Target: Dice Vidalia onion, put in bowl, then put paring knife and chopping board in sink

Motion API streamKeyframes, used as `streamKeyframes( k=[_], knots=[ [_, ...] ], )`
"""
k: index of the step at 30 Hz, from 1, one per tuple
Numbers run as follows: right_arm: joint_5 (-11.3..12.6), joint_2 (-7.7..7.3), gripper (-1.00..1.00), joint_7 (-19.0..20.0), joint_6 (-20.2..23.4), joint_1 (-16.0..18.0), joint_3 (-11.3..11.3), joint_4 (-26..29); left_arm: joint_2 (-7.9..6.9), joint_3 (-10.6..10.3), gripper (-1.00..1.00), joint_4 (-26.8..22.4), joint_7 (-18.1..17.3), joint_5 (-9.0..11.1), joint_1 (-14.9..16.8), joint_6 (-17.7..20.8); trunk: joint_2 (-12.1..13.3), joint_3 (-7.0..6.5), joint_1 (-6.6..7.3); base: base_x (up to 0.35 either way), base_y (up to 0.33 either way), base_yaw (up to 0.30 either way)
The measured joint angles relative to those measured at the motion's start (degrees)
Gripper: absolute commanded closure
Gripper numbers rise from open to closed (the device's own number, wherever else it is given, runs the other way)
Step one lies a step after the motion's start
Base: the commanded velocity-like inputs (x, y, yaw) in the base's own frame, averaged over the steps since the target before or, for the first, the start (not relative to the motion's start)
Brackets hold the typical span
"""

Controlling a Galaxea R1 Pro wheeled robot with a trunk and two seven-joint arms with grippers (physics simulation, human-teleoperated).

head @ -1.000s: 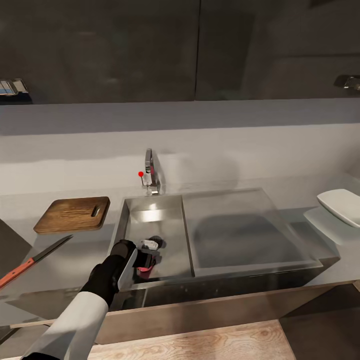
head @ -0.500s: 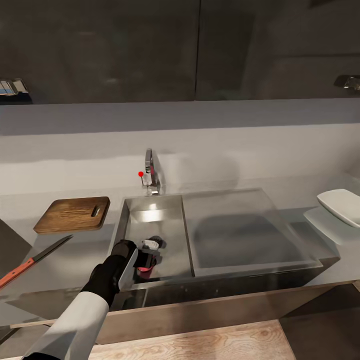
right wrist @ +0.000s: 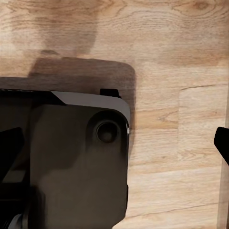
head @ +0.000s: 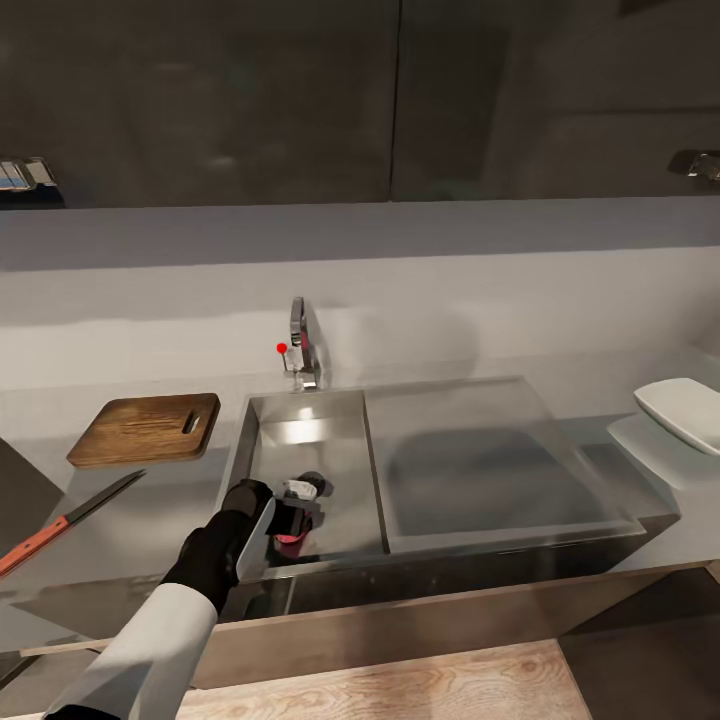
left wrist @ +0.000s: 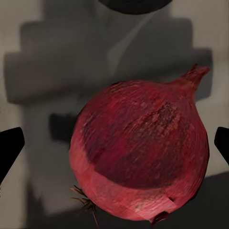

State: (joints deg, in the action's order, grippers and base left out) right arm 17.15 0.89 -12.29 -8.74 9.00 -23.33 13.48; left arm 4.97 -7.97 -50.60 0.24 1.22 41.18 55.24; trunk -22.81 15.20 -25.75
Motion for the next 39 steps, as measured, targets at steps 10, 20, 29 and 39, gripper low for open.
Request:
streamKeyframes(
  k=[10,20,29,39],
  knots=[
    [0.0,0.00,-1.00,0.0,0.0,0.0,0.0,0.0,-0.03,0.0,-1.00,0.0,0.0,0.0,0.0,0.0,0.0,0.00,0.00,0.000,0.000,0.000],
    [0.0,0.00,-1.00,0.0,0.0,0.0,0.0,0.0,-0.05,-0.1,-1.00,0.1,0.0,0.0,0.0,0.0,0.0,0.00,0.00,0.000,0.000,0.000],
    [0.1,0.44,-1.00,0.1,0.0,0.0,0.0,0.0,-0.07,-0.1,-1.00,0.1,0.0,0.0,0.0,0.1,0.0,0.00,0.00,0.000,0.000,0.000],
    [0.1,0.13,-1.00,0.2,-0.1,0.0,0.0,0.1,-0.13,-0.1,-1.00,0.1,0.0,0.0,0.0,0.0,0.0,0.00,0.00,0.000,0.000,0.000]
  ],
)
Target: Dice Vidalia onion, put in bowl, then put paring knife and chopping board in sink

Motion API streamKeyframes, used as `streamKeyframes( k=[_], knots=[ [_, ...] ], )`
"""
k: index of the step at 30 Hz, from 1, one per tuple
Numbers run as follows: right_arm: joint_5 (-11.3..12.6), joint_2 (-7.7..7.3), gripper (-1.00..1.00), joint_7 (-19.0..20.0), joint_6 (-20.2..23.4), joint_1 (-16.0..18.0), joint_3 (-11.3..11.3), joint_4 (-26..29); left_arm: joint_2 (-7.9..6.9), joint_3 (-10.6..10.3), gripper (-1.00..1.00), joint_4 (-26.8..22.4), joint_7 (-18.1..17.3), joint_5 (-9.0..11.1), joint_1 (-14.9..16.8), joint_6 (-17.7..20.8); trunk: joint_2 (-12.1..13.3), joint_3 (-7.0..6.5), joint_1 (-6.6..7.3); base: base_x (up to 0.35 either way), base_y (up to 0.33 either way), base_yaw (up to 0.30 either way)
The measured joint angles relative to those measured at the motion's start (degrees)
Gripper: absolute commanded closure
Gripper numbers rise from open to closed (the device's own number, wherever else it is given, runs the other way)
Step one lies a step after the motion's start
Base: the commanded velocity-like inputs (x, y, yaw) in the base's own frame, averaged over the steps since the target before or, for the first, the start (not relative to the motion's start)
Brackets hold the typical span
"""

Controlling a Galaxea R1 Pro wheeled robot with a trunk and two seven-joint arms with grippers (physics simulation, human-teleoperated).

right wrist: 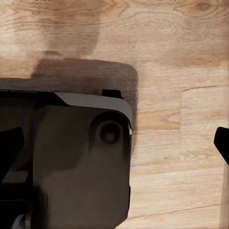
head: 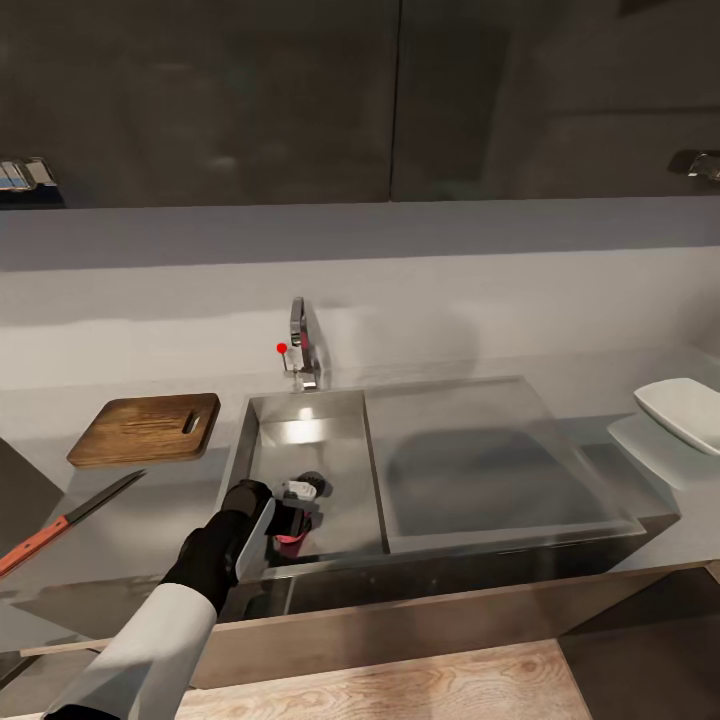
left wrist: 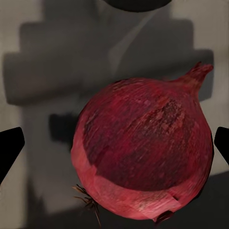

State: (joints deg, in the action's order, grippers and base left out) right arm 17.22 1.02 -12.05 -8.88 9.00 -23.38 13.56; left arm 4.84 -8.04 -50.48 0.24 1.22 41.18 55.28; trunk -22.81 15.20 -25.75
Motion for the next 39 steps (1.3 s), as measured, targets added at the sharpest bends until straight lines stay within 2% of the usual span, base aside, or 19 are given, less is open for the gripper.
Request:
streamKeyframes(
  k=[32,33,39],
  knots=[
    [0.0,0.14,-1.00,-0.1,0.2,0.0,0.1,0.0,0.00,0.0,-1.00,1.3,0.0,-0.1,0.0,-0.1,0.0,0.00,0.00,0.000,0.000,0.000],
    [0.1,0.14,-1.00,-0.1,0.2,0.0,0.1,0.0,0.00,0.0,1.00,1.2,0.0,-0.1,0.0,-0.1,0.0,0.00,0.00,0.000,0.000,0.000],
    [0.1,0.14,-1.00,-0.2,0.2,0.0,0.2,0.0,0.01,0.1,1.00,1.2,0.0,0.1,0.0,0.0,0.0,0.00,0.00,0.000,0.000,0.000]
  ],
)
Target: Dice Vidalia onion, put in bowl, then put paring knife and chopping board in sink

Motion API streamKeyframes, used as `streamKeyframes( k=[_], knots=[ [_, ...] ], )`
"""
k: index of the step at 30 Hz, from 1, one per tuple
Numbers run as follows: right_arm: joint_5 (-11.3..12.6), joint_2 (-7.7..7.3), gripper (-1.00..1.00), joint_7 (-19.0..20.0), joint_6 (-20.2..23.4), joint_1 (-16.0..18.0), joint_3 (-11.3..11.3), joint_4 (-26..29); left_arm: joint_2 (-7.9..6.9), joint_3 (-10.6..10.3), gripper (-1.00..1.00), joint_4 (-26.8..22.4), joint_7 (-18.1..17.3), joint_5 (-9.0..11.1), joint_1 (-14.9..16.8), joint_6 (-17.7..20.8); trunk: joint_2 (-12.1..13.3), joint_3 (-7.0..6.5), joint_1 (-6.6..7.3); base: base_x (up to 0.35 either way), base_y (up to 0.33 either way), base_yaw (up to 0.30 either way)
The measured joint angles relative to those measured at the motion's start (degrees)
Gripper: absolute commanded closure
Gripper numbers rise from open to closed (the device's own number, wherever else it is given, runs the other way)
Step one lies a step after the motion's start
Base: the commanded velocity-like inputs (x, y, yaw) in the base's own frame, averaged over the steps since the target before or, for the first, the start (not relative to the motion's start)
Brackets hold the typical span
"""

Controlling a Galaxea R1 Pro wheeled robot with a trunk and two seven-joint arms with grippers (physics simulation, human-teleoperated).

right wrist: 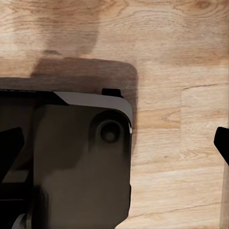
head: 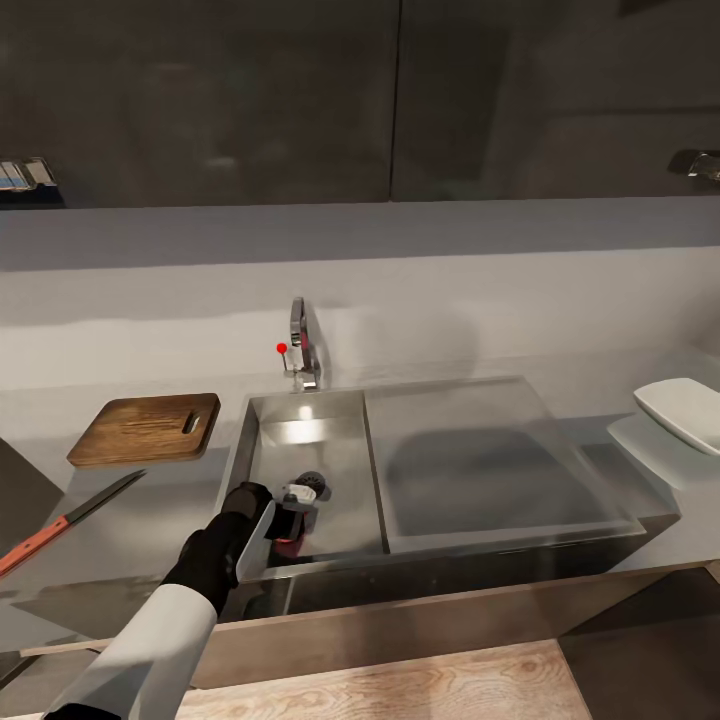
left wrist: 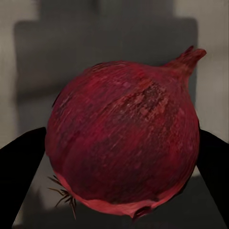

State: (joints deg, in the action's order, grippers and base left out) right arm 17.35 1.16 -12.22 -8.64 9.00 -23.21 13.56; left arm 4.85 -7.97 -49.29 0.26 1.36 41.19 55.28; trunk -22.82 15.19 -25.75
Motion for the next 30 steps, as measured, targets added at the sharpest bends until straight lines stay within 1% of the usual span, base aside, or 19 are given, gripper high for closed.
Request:
streamKeyframes(
  k=[11,15,19,21,26,30],
  knots=[
    [0.1,-0.26,-1.00,0.0,-0.6,0.0,0.1,0.0,-0.01,0.0,1.00,0.2,0.0,-0.1,0.0,0.0,0.0,-0.19,0.00,0.000,0.000,-0.012],
    [0.0,-0.34,-1.00,0.0,-3.9,0.0,0.0,0.0,-0.01,0.0,1.00,0.1,0.0,-0.2,0.0,0.0,0.0,-0.52,0.00,0.000,0.000,-0.059],
    [0.0,-0.34,-1.00,0.0,-4.8,0.0,0.0,0.0,0.01,0.1,1.00,-0.2,0.0,-0.2,0.0,0.0,0.0,-0.88,0.00,0.000,0.000,-0.055],
    [0.0,-0.34,-1.00,0.0,-4.9,0.0,0.0,0.0,0.01,0.1,1.00,-1.5,0.0,-0.2,0.0,0.0,0.0,-1.07,0.00,0.000,0.000,-0.019],
    [0.1,-0.29,-1.00,0.0,-5.0,0.0,0.1,0.0,-0.01,0.0,1.00,-8.3,0.0,-0.1,0.0,0.5,0.0,-1.53,0.00,0.000,0.000,-0.005],
    [0.1,-0.27,-1.00,0.0,-5.1,0.0,0.1,0.2,-0.01,0.0,1.00,-12.3,0.0,0.0,0.0,0.9,0.0,-1.89,0.00,0.000,0.000,0.000]
  ],
)
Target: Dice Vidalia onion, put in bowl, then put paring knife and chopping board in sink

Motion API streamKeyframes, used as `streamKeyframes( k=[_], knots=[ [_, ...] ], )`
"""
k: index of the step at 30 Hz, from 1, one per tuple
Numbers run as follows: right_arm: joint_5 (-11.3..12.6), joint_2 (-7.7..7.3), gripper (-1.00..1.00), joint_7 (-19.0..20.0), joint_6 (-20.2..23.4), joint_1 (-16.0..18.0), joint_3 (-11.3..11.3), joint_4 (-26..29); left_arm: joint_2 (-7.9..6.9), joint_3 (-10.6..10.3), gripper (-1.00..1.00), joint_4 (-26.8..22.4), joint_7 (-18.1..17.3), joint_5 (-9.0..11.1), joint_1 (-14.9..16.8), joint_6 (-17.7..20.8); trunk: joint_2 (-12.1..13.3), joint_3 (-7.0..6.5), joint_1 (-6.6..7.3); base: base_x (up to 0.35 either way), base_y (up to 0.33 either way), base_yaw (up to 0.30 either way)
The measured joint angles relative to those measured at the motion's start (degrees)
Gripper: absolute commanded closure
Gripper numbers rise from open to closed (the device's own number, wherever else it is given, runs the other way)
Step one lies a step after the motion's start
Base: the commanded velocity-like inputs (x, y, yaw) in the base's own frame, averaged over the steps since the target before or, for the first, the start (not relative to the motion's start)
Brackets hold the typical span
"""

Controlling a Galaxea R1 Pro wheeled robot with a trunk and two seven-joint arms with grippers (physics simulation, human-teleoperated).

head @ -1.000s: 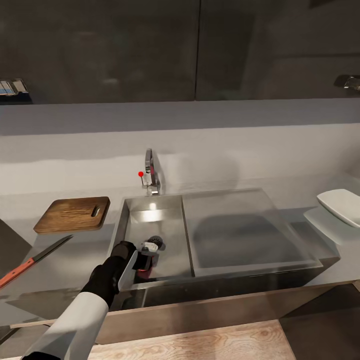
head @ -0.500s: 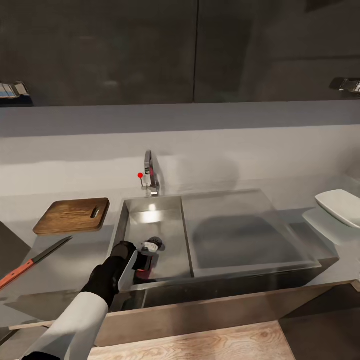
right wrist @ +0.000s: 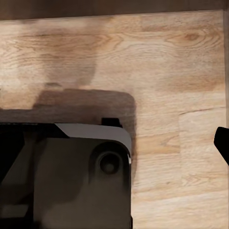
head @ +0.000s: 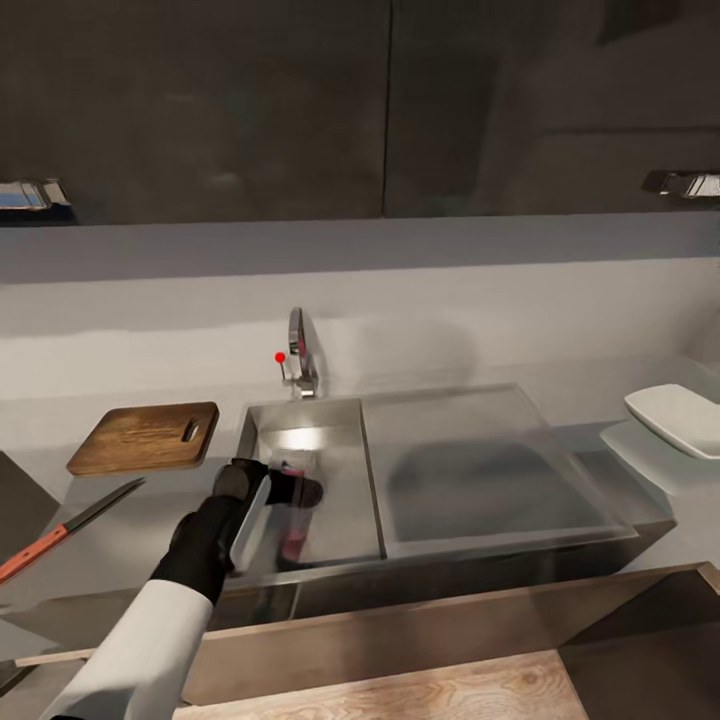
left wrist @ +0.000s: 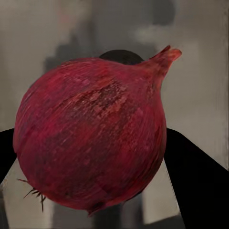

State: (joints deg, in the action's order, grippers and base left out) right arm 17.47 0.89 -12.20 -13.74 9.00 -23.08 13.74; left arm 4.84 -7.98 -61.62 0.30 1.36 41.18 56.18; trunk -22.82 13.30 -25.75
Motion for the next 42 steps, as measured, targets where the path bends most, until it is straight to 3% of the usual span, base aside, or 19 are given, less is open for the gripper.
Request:
streamKeyframes(
  k=[6,16,21,42],
  knots=[
    [-0.1,-0.07,-1.00,0.0,-0.2,0.0,0.0,0.8,0.00,0.0,1.00,-4.8,0.0,0.0,0.0,0.2,0.0,-0.55,0.00,0.000,0.000,0.000],
    [-0.2,-0.04,-1.00,0.2,-11.1,0.0,-0.1,2.7,-0.01,-0.1,1.00,-18.3,0.0,0.2,-0.2,1.1,0.0,-1.42,0.00,0.000,0.000,0.000],
    [-0.2,-0.07,-1.00,0.1,-14.3,0.0,-0.1,2.5,-0.09,-0.1,1.00,-22.2,0.0,0.1,-1.4,1.1,0.0,-1.86,0.00,0.000,0.000,0.000],
    [0.0,-0.09,-1.00,0.1,-15.0,0.0,0.0,2.1,-0.18,-0.1,1.00,-24.3,0.0,-0.1,-1.9,1.1,0.0,-3.79,-0.02,-0.174,0.202,0.000]
  ],
)
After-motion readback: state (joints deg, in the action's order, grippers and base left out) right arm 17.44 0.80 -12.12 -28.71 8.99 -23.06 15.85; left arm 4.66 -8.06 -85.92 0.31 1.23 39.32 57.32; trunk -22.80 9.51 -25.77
